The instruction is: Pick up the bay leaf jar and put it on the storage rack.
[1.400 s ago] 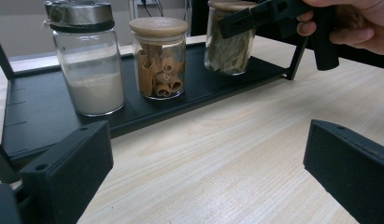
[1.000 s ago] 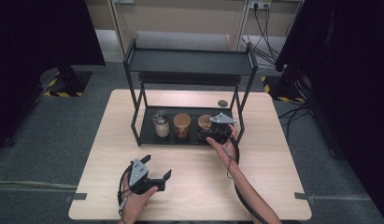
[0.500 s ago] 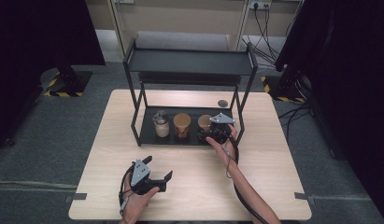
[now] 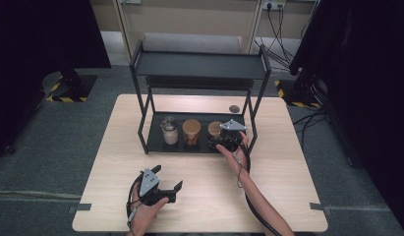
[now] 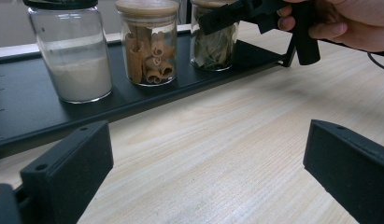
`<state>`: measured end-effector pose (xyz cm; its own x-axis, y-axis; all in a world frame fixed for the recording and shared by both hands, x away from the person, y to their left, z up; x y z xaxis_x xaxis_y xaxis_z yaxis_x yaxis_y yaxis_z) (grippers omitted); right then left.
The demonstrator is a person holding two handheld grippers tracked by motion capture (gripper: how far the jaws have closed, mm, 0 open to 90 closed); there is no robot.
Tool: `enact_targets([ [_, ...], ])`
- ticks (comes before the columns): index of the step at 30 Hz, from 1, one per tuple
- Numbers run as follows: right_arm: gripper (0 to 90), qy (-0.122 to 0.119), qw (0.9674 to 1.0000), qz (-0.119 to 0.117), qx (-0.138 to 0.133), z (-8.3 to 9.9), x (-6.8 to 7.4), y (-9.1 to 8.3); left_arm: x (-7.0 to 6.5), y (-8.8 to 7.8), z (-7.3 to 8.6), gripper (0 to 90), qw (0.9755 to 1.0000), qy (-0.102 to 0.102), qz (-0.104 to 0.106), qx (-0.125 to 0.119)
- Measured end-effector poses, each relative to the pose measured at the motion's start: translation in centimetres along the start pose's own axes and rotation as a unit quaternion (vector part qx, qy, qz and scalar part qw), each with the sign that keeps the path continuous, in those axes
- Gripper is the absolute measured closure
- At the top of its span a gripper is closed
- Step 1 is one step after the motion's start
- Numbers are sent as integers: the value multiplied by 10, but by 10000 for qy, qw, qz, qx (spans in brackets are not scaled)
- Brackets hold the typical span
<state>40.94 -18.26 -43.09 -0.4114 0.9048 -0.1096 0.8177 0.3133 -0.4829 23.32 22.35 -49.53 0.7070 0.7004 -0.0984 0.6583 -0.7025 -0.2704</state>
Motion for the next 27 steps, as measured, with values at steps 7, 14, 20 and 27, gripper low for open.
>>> enact_targets([
  [7, 260, 23, 10000, -3, -29, 2, 0, 0, -1, 0, 0, 11, 10000, 15, -14, 5],
  [14, 177, 122, 9999, 18, 11, 3, 0, -2, -1, 0, 0, 11, 10000, -5, -17, -3],
  [20, 123, 225, 9997, 4, 9, 5, -2, -7, 0, 0, 0, 11, 10000, -5, -16, 5],
  [27, 80, 296, 9996, 13, -32, 6, -1, -15, -1, 0, 0, 11, 10000, 6, -21, 6],
])
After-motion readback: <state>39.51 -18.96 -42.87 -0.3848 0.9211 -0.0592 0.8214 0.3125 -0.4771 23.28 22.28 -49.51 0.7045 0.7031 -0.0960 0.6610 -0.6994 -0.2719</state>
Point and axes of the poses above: each handheld gripper's, and its own axes: y roughly forward along the jaws, z roughly out of its underside, x roughly to its left, the point moved 2 cm from there along y, roughly forward along the jaws, and after that the axes turned 10 degrees about z, right-handed, at the moved point
